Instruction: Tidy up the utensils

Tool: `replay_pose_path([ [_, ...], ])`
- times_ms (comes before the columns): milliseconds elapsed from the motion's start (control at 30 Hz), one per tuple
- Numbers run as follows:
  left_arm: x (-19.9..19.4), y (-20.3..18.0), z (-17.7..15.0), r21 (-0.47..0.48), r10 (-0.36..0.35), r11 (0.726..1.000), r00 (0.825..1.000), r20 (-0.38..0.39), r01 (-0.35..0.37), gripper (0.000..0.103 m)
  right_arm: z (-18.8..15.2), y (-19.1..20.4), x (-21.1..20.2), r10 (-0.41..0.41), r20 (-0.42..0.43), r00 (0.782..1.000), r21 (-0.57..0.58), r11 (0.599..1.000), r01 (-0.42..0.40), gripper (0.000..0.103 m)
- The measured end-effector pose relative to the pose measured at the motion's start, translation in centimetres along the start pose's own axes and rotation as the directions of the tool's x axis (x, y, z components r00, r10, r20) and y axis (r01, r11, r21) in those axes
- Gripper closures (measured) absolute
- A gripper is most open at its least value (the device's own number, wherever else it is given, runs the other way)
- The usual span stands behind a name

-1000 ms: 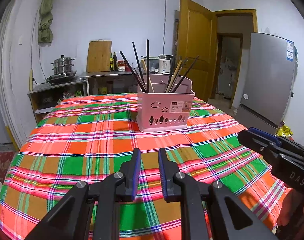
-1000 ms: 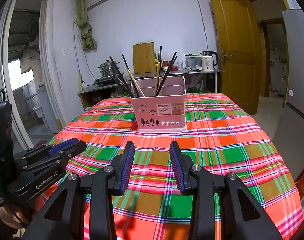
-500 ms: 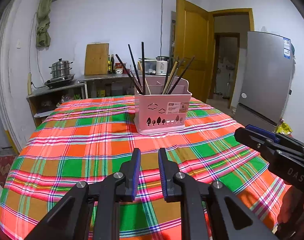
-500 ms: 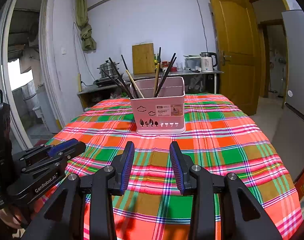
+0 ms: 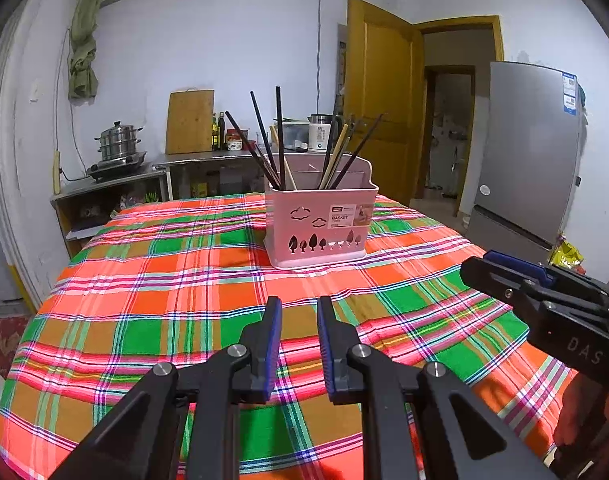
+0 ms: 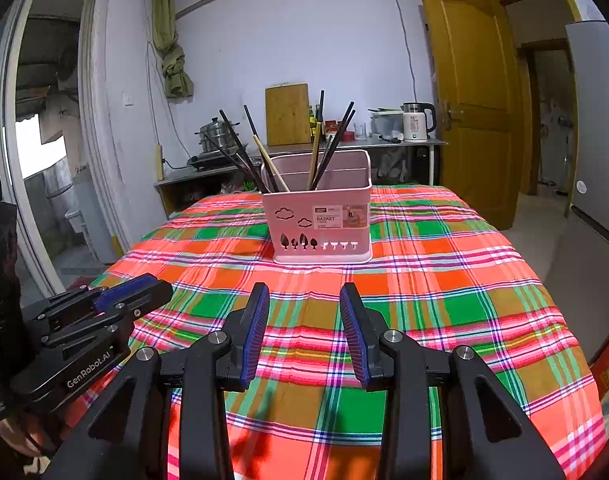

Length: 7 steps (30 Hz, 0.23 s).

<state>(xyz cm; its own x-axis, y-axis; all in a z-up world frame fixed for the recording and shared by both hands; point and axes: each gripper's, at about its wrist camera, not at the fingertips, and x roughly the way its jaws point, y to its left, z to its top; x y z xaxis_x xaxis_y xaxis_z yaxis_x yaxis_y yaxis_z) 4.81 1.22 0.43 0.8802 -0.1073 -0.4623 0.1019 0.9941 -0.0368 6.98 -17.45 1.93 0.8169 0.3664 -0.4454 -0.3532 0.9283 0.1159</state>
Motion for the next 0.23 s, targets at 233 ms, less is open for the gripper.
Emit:
replay_pose_path([
  [233,-0.1,-0.03,0.06,-0.001,0.001,1.0,1.0,0.008,-0.001,0.086,0.0,-0.01,-0.02,-0.002,0.002,1.0,0.002,1.0,0.002,0.065],
])
